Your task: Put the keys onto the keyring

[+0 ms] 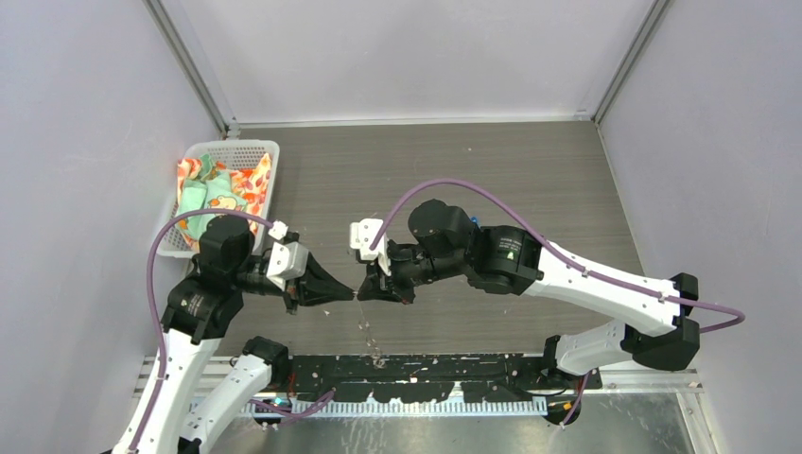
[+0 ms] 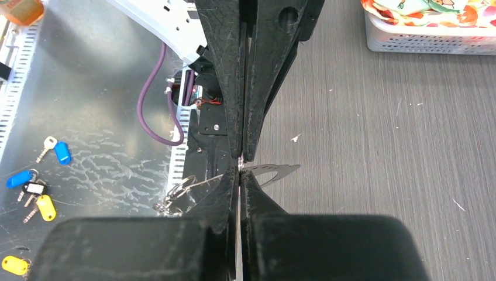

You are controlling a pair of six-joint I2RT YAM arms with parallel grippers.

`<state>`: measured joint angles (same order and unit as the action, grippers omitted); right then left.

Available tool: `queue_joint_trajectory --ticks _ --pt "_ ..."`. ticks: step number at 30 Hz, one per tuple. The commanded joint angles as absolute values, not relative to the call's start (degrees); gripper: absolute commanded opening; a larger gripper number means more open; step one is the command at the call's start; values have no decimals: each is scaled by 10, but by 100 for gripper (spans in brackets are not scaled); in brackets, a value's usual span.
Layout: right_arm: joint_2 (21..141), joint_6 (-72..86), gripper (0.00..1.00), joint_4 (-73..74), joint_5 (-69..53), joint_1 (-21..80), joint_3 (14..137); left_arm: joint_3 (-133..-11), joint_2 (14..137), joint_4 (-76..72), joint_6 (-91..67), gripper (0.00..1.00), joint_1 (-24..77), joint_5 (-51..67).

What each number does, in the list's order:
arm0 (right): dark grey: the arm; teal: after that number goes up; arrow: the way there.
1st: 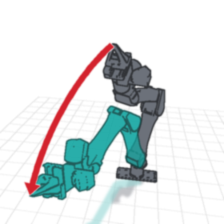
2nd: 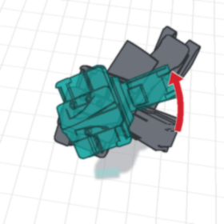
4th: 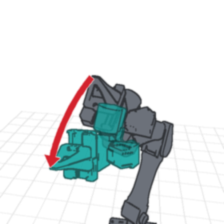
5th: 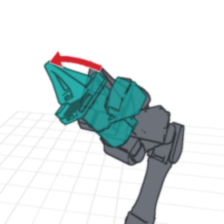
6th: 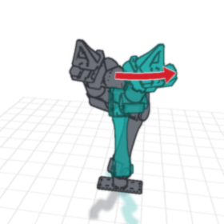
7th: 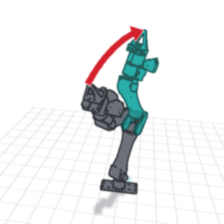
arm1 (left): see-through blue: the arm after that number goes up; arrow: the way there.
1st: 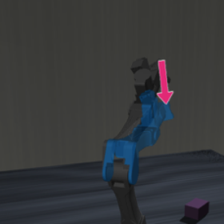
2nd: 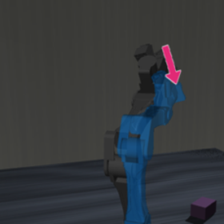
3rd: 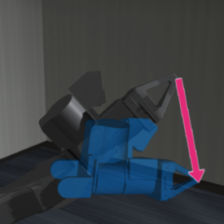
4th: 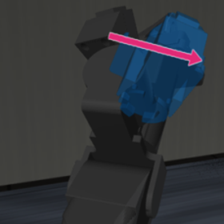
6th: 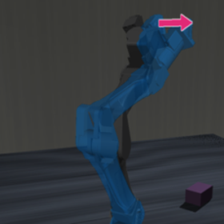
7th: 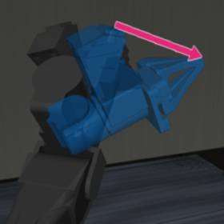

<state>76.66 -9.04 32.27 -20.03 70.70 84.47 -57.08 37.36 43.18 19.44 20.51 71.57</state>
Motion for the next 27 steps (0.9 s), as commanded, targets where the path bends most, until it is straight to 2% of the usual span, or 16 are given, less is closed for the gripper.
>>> queue_joint_trajectory --ticks 1,3,5,6,8,11,15,17,22,27 --pt "769 -84 1 291 -204 705 876 -570 368 414 188 1 207 733" --pt "771 -83 1 293 -206 705 876 -567 367 414 188 1 207 731" --pt "767 -79 1 287 -198 706 870 -566 366 407 177 30 207 718" --pt "761 -78 1 279 -195 706 862 -566 364 403 167 38 207 711" --pt "742 -73 1 251 -187 705 837 -565 359 403 156 44 207 695" --pt "714 -58 1 209 -179 705 803 -552 344 392 132 41 207 675" --pt "697 -50 1 184 -176 705 782 -511 307 315 43 22 207 625" --pt "689 -45 1 172 -170 705 773 -497 285 290 25 18 207 602" --pt "663 -30 1 126 -164 706 737 -488 273 277 6 17 207 608" --pt "660 -23 1 115 -168 706 725 -489 290 230 -46 24 207 633"
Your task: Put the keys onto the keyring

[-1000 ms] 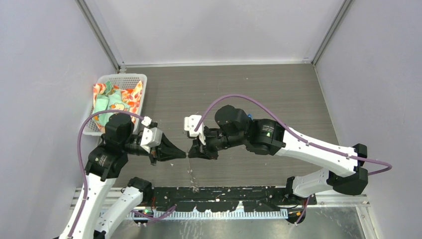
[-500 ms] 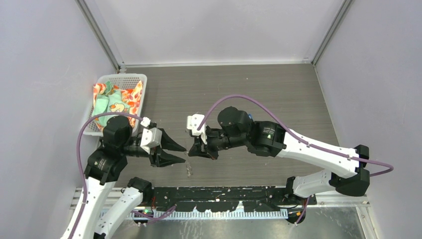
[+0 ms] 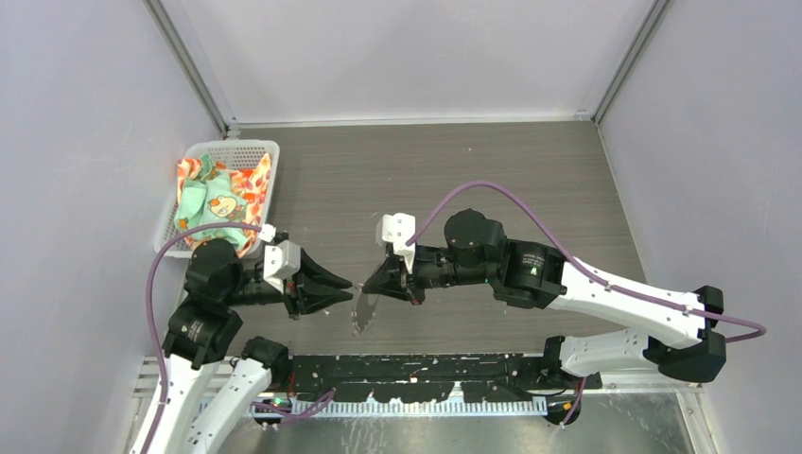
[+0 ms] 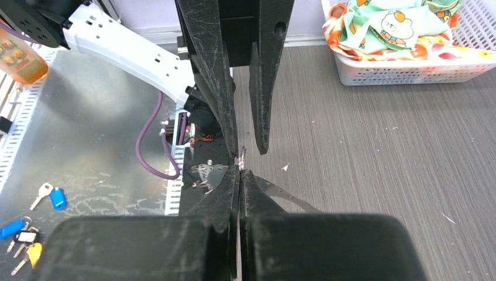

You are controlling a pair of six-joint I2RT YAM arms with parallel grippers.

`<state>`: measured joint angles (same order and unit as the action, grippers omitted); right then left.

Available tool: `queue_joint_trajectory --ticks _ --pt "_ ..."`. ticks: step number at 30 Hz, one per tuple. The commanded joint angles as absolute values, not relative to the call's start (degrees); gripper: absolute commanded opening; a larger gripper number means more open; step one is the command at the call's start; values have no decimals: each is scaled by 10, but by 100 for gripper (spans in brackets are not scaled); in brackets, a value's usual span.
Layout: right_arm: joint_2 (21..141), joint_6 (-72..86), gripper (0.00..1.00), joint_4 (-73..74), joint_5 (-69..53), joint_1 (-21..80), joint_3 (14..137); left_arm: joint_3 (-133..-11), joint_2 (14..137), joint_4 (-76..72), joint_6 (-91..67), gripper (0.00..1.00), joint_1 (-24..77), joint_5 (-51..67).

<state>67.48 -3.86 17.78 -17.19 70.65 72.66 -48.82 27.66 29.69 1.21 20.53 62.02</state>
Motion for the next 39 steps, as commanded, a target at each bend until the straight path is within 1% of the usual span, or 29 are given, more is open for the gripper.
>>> queue_joint_trajectory --ticks 1,5,11,12,13,15,20,22,24,30,31,33,36,39 --pt "660 -22 1 113 -168 705 724 -489 295 219 -54 25 207 639" --pt "660 -18 1 94 -168 705 718 -489 314 176 -96 27 207 668" --pt "669 -17 1 82 -174 705 718 -490 312 169 -96 26 207 684" --pt "671 -17 1 82 -175 706 719 -490 311 169 -94 25 207 685" --pt "673 -17 1 83 -176 706 721 -490 310 169 -93 22 207 685" --pt "676 -17 1 84 -177 706 722 -490 308 170 -93 19 207 685" --pt "681 -17 1 91 -177 705 730 -492 308 169 -93 16 207 681" --pt "682 -16 1 91 -177 705 731 -492 308 169 -90 10 207 678" --pt "681 -15 1 91 -177 705 731 -490 305 172 -82 2 207 670" --pt "676 -8 1 88 -184 705 729 -484 290 195 -42 0 207 645" --pt "675 -7 4 89 -185 705 729 -484 285 195 -31 1 207 644" --pt "670 -5 16 94 -185 706 727 -483 278 195 -5 1 207 642" --pt "651 -4 35 97 -164 705 719 -490 271 216 105 1 207 647" --pt "626 -3 44 98 -135 706 710 -501 271 252 212 0 207 656"
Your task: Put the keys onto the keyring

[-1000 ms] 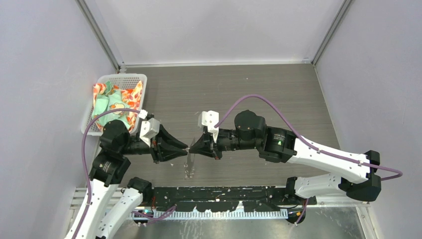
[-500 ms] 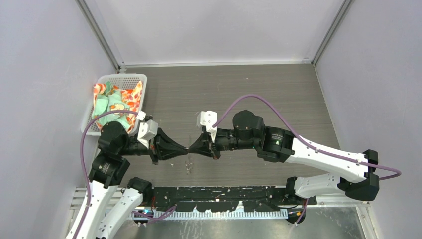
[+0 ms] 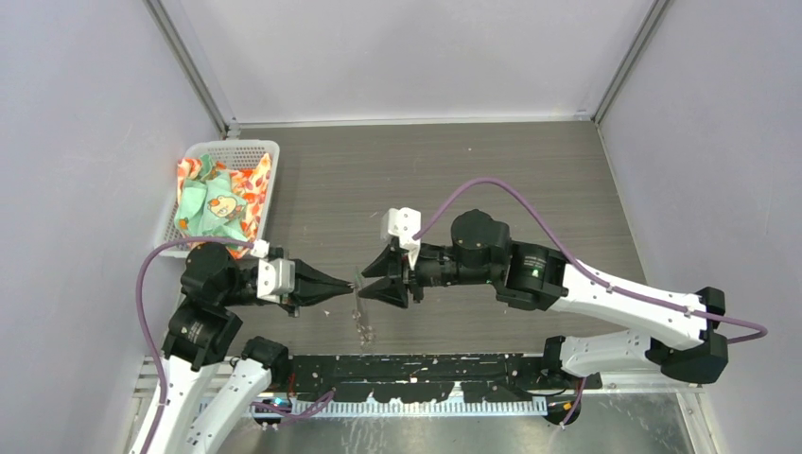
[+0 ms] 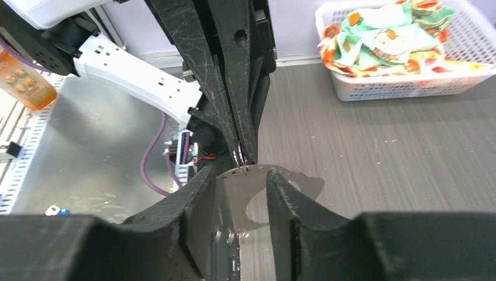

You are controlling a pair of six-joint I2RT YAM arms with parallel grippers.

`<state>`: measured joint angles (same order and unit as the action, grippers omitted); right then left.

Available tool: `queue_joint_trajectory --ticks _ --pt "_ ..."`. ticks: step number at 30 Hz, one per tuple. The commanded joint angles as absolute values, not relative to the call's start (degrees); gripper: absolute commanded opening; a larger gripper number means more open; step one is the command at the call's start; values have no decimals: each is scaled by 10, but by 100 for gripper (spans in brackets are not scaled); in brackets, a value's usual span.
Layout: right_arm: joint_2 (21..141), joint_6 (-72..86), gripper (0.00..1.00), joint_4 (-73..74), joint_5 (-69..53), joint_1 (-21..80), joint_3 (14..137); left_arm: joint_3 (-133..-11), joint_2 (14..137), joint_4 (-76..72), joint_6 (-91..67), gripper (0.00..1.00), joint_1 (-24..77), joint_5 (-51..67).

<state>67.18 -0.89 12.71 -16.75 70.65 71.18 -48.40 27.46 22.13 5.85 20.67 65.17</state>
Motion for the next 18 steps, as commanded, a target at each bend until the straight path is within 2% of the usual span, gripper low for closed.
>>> queue_joint_trajectory --ticks 1,7,18 --pt "618 -2 46 98 -125 706 707 -502 270 259 239 0 207 659" --pt "586 -1 48 104 -90 705 690 -485 240 331 491 1 207 681" --pt "556 -2 47 115 -29 706 657 -468 231 391 703 0 207 694"
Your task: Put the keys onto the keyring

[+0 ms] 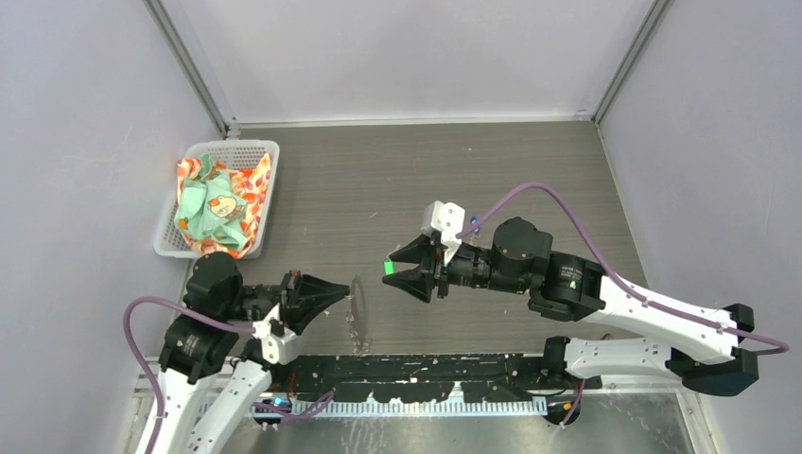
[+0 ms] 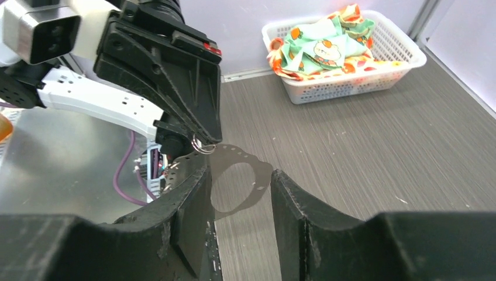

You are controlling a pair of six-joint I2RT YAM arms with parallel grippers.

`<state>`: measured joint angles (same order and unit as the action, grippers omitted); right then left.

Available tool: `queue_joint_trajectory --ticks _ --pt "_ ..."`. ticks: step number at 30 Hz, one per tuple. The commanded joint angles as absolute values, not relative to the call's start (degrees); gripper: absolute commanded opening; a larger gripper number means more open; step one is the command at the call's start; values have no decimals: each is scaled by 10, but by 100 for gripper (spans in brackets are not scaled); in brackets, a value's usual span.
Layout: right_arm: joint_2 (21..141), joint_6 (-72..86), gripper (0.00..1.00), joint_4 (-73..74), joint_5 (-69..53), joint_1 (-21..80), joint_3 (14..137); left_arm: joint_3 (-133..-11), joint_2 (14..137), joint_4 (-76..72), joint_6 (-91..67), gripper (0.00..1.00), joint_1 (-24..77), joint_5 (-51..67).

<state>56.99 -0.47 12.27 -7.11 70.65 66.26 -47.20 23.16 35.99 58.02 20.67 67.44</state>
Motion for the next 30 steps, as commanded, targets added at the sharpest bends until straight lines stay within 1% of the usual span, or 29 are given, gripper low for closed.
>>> queue_joint_trajectory --ticks 1,2,4,6,7,8,9,10,12,14,18,20,23,26,30 --pt "556 -2 47 116 -13 705 653 -465 227 392 713 1 207 695" --pt "555 -1 48 118 8 705 648 -461 223 393 724 0 207 696" --pt "559 14 52 122 77 704 644 -455 217 394 733 0 207 697" --pt "575 33 56 142 132 694 646 -457 221 392 709 1 207 694" --pt "582 49 60 152 154 681 644 -461 226 374 665 1 207 690" --pt "591 72 63 159 185 666 641 -465 234 357 596 0 207 684" --pt "600 110 65 177 207 635 638 -467 245 316 495 1 207 674" --pt "608 130 70 187 211 614 632 -469 250 290 440 1 207 665" --pt "628 197 73 218 251 560 616 -467 264 237 305 0 207 647" --pt "647 255 75 245 264 501 597 -461 273 196 189 0 207 635" --pt "678 262 76 226 301 431 539 -426 275 91 -39 0 207 610" --pt "695 259 75 197 296 401 508 -408 273 46 -101 0 207 595" --pt "725 261 71 158 303 366 477 -405 277 44 -111 0 207 590" --pt "757 273 67 114 282 344 460 -404 274 55 -103 0 207 586" --pt "828 270 65 96 280 339 482 -400 271 60 -101 0 207 583"
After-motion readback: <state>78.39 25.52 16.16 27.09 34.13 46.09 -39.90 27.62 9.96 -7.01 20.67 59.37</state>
